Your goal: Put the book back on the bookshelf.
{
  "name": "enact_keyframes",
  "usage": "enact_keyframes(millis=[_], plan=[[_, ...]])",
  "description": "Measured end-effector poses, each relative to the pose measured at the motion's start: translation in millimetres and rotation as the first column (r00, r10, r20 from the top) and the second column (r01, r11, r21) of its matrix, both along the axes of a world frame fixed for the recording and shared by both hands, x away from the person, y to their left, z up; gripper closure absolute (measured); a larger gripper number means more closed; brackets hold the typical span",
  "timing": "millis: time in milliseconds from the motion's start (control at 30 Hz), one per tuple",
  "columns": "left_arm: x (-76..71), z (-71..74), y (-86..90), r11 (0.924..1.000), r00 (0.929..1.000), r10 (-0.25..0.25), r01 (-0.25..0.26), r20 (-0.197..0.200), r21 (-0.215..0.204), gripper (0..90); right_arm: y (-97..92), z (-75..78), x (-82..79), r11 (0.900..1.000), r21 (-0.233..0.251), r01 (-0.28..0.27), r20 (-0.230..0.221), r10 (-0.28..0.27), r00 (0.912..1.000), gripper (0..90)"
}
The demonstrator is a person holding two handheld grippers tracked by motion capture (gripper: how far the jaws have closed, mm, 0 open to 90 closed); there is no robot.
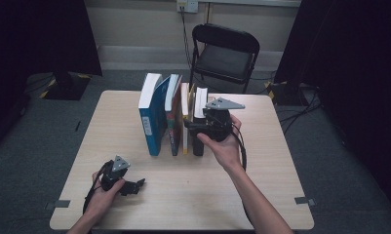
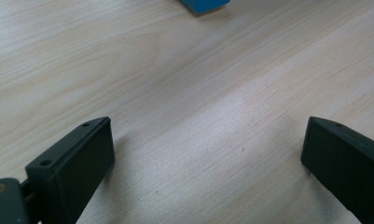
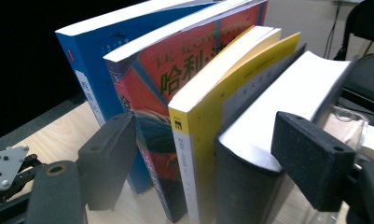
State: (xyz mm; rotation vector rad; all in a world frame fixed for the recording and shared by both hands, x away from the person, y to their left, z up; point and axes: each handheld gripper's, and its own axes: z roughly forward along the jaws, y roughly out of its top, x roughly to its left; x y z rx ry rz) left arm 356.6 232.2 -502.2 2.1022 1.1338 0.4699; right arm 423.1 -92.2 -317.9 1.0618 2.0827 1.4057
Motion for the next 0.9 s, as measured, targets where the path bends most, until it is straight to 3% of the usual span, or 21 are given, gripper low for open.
enact_keyframes(millis=[233,667,900], plan=[[0.0,0.0,0.0,1.0000,1.0000,0.001,-0.001,0.000,0.000,2.2,-9.8,-2.2,-11.7,0.9997,0.005,0.023,0.010,-0.023,0.9997,20.5],[0.0,0.2,1.4,0.9997,0.9998,0.022,-0.022,-0.001,0.004,2.0,-44.6,-31.3,-21.2,0.9988,-0.006,0.049,-0.059,-0.050,0.9970,16.6],[0.0,0.1,1.7,0.9996,0.9996,0.027,-0.027,0.000,0.002,2.0,-83.2,-56.4,-34.1,0.9946,0.002,0.103,-0.118,-0.102,0.9877,15.2]])
